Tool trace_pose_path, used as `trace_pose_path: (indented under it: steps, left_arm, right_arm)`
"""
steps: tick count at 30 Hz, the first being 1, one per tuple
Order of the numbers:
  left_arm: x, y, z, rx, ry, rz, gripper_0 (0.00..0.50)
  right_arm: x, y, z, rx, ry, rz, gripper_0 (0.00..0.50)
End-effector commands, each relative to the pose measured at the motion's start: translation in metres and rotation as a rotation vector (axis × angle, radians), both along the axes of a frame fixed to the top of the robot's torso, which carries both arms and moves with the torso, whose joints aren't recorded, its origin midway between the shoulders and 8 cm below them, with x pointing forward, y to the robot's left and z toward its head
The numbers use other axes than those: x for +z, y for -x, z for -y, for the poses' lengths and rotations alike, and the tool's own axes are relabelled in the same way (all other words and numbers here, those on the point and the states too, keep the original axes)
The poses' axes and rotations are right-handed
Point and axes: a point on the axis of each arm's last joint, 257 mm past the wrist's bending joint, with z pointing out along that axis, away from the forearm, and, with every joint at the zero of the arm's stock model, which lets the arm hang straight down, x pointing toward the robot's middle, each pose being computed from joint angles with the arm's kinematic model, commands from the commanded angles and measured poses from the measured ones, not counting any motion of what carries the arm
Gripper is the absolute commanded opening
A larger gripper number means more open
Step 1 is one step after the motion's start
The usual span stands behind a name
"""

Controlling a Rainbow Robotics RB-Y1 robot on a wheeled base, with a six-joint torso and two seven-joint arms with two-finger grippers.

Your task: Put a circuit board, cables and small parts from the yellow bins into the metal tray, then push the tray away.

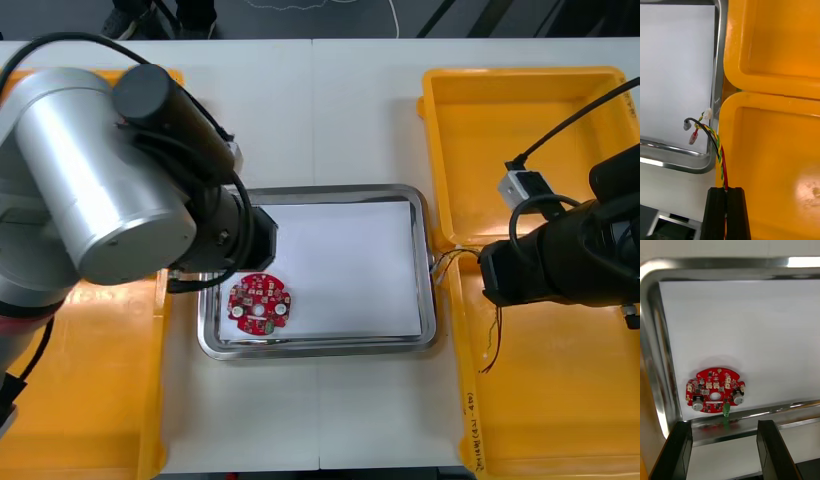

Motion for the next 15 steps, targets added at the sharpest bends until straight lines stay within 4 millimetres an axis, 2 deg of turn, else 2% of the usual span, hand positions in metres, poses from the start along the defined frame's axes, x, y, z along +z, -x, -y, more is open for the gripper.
trace_pose_path:
  steps: [1, 10, 15]
  left_arm:
    - [0.047, -0.016, -0.025, -0.050, -0.043, 0.129, 0.500]
    - [0.083, -0.027, -0.070, 0.003, -0.051, 0.183, 0.500]
    - [0.095, -0.035, -0.097, 0.043, -0.060, 0.176, 0.500]
  right_arm:
    - [0.004, -0.002, 0.008, 0.113, 0.092, 0.032, 0.000]
    - [0.002, -0.012, 0.008, 0.236, 0.138, 0.029, 0.000]
    - [0.006, -0.017, -0.005, 0.335, 0.166, 0.045, 0.000]
